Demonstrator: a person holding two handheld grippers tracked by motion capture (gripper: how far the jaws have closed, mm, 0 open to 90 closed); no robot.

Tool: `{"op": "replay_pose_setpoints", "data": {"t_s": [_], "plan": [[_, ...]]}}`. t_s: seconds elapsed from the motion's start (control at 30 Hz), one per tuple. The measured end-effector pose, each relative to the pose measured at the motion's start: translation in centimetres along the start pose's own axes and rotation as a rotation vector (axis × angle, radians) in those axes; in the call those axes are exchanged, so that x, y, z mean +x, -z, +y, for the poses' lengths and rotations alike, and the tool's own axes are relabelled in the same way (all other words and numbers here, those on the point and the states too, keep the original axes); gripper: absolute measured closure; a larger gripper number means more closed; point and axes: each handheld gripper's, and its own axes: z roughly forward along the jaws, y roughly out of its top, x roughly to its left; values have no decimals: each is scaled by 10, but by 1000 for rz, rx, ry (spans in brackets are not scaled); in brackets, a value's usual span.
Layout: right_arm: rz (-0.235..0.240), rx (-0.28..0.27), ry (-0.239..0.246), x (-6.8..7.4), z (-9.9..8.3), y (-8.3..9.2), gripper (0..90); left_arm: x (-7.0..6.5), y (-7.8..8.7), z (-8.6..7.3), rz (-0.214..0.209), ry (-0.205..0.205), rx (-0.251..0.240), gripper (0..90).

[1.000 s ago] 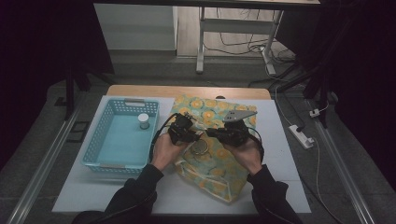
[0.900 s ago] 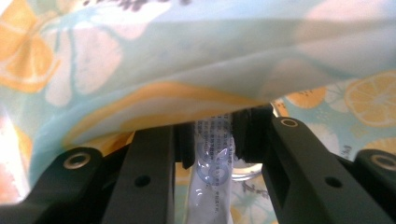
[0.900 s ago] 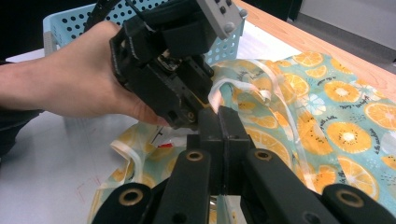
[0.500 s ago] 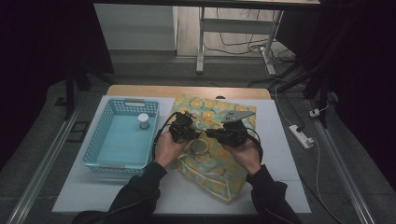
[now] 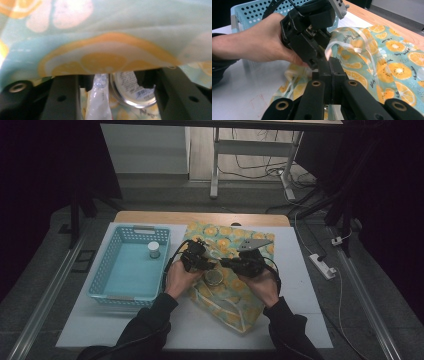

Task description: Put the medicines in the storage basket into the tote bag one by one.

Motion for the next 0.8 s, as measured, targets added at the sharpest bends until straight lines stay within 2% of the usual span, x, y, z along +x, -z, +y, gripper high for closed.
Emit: {"op": "replay_pose_setpoints", "data": {"t_s": [0.2, 0.43, 0.8], "plan": [[0, -8, -2, -1, 1, 2, 900, -4, 8, -3, -20, -21, 22, 422], [0, -13, -3, 0, 1, 4, 900, -5, 25, -10, -44, -24, 3, 331], [3, -7, 1, 1, 2, 4, 900, -13, 54, -21, -54, -47, -19, 233]]}}
